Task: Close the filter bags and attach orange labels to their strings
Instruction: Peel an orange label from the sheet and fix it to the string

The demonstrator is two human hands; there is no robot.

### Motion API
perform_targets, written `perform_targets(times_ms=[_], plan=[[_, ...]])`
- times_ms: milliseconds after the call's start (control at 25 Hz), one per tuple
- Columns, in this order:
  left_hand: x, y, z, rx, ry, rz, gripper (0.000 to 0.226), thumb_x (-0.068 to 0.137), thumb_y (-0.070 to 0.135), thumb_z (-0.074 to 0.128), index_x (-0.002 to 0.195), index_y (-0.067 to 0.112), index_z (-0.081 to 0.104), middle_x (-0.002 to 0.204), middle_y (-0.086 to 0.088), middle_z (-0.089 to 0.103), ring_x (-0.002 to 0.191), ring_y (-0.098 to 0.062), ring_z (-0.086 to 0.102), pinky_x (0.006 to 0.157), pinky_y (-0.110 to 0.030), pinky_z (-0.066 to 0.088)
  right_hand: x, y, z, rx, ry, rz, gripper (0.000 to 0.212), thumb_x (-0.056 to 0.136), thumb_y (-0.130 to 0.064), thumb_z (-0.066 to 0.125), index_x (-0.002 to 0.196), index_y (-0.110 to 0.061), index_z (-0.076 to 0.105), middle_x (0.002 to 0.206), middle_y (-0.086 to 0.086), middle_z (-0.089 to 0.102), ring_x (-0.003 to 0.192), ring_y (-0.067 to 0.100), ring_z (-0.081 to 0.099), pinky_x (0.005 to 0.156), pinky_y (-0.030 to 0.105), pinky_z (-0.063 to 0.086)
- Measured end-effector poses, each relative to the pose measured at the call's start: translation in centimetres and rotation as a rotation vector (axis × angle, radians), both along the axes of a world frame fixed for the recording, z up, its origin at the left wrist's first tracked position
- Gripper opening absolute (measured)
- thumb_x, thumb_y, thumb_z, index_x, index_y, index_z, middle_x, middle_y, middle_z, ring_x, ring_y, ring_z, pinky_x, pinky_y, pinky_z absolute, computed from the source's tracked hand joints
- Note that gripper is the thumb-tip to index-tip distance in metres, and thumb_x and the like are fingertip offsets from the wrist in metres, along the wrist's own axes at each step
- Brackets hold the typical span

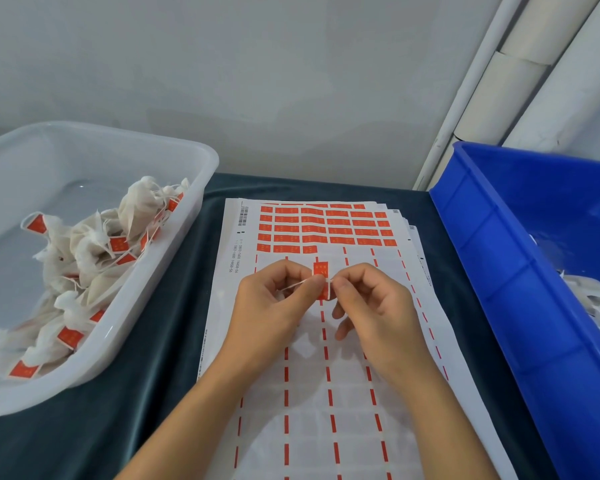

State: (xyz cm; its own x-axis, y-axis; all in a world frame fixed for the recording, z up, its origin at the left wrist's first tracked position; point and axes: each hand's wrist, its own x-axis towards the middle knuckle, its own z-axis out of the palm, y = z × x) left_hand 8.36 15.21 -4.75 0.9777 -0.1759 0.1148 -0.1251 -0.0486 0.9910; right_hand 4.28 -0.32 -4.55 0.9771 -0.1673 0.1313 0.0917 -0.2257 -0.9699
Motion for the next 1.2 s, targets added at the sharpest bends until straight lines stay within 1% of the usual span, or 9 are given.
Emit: perform_targets(times_ms=[200, 320, 480, 680, 800, 920, 1040, 1120, 1200], plan=[[0.09, 0.2, -0.12, 0.014, -0.015, -0.02, 0.009, 0.095, 0.038, 0.073, 0.087, 0.043, 0.075, 0.087, 0.016, 0.077, 0.088, -0.004, 0.073, 0.068, -0.011, 0.055, -0.13, 0.28, 0.06, -0.135, -0.048, -0.045, 0.008, 0.103, -0.034, 0.058, 0.1, -0.033, 0.065, 0.092, -0.019, 0.069, 0.087, 0.01, 0.07, 0.061, 0.021, 0.059], [0.14, 0.14, -0.24, 0.052, -0.021, -0.024, 0.006, 0.094, 0.044, 0.072, 0.089, 0.045, 0.075, 0.087, 0.017, 0.077, 0.087, -0.004, 0.073, 0.067, -0.016, 0.053, -0.27, 0.48, 0.12, -0.18, -0.102, -0.075, 0.007, 0.102, -0.037, 0.055, 0.098, -0.035, 0.061, 0.092, -0.023, 0.067, 0.088, 0.007, 0.069, 0.061, 0.017, 0.058], [0.2, 0.04, -0.34, 0.095, -0.032, -0.014, 0.004, 0.093, 0.048, 0.071, 0.091, 0.048, 0.074, 0.086, 0.019, 0.077, 0.085, -0.002, 0.072, 0.062, -0.014, 0.054, -0.22, 0.49, 0.06, -0.161, -0.11, -0.087, 0.01, 0.099, -0.041, 0.053, 0.099, -0.035, 0.061, 0.092, -0.023, 0.066, 0.087, 0.006, 0.069, 0.06, 0.015, 0.057], [0.24, 0.16, -0.32, 0.053, -0.006, 0.013, 0.008, 0.095, 0.043, 0.072, 0.088, 0.047, 0.075, 0.084, 0.017, 0.076, 0.08, -0.005, 0.072, 0.062, -0.015, 0.056, -0.04, 0.36, -0.23, -0.089, -0.055, -0.04, 0.007, 0.104, -0.032, 0.058, 0.103, -0.035, 0.064, 0.095, -0.019, 0.068, 0.091, 0.01, 0.069, 0.061, 0.021, 0.059], [0.23, 0.15, -0.35, 0.032, 0.011, 0.016, 0.009, 0.096, 0.04, 0.072, 0.088, 0.043, 0.075, 0.084, 0.013, 0.076, 0.076, -0.009, 0.071, 0.062, -0.019, 0.056, -0.03, 0.27, -0.03, -0.002, -0.032, -0.003, 0.013, 0.1, -0.039, 0.06, 0.11, -0.041, 0.067, 0.105, -0.018, 0.07, 0.098, 0.011, 0.068, 0.062, 0.025, 0.061], [0.11, 0.14, -0.23, 0.013, -0.006, -0.011, 0.009, 0.096, 0.036, 0.072, 0.09, 0.041, 0.075, 0.088, 0.013, 0.077, 0.086, -0.007, 0.073, 0.068, -0.016, 0.057, 0.03, 0.58, 0.08, 0.01, -0.015, 0.012, 0.016, 0.097, -0.045, 0.061, 0.111, -0.05, 0.067, 0.108, -0.02, 0.071, 0.102, 0.011, 0.068, 0.066, 0.026, 0.062], [0.0, 0.22, -0.13, -0.001, -0.012, -0.039, 0.01, 0.097, 0.031, 0.072, 0.09, 0.037, 0.074, 0.091, 0.012, 0.078, 0.094, -0.009, 0.074, 0.074, -0.019, 0.058, 0.15, 0.74, -0.08, -0.021, -0.03, -0.011, 0.008, 0.1, -0.035, 0.065, 0.102, -0.04, 0.071, 0.099, -0.018, 0.073, 0.098, 0.01, 0.07, 0.062, 0.023, 0.061], [-0.09, 0.27, -0.15, -0.014, -0.008, -0.058, 0.014, 0.099, 0.027, 0.07, 0.087, 0.034, 0.074, 0.091, 0.009, 0.078, 0.093, -0.011, 0.074, 0.075, -0.021, 0.056, 0.16, 0.54, -0.14, -0.047, -0.044, -0.032, 0.009, 0.1, -0.029, 0.066, 0.1, -0.036, 0.072, 0.094, -0.019, 0.073, 0.096, 0.008, 0.07, 0.059, 0.022, 0.06], [-0.21, 0.21, -0.17, -0.003, -0.021, -0.046, 0.016, 0.099, 0.025, 0.069, 0.085, 0.032, 0.075, 0.089, 0.01, 0.078, 0.088, -0.009, 0.074, 0.073, -0.021, 0.055, 0.13, 0.41, -0.15, -0.079, -0.047, -0.056, 0.007, 0.099, -0.03, 0.067, 0.1, -0.035, 0.072, 0.093, -0.021, 0.073, 0.095, 0.006, 0.069, 0.059, 0.021, 0.059]])
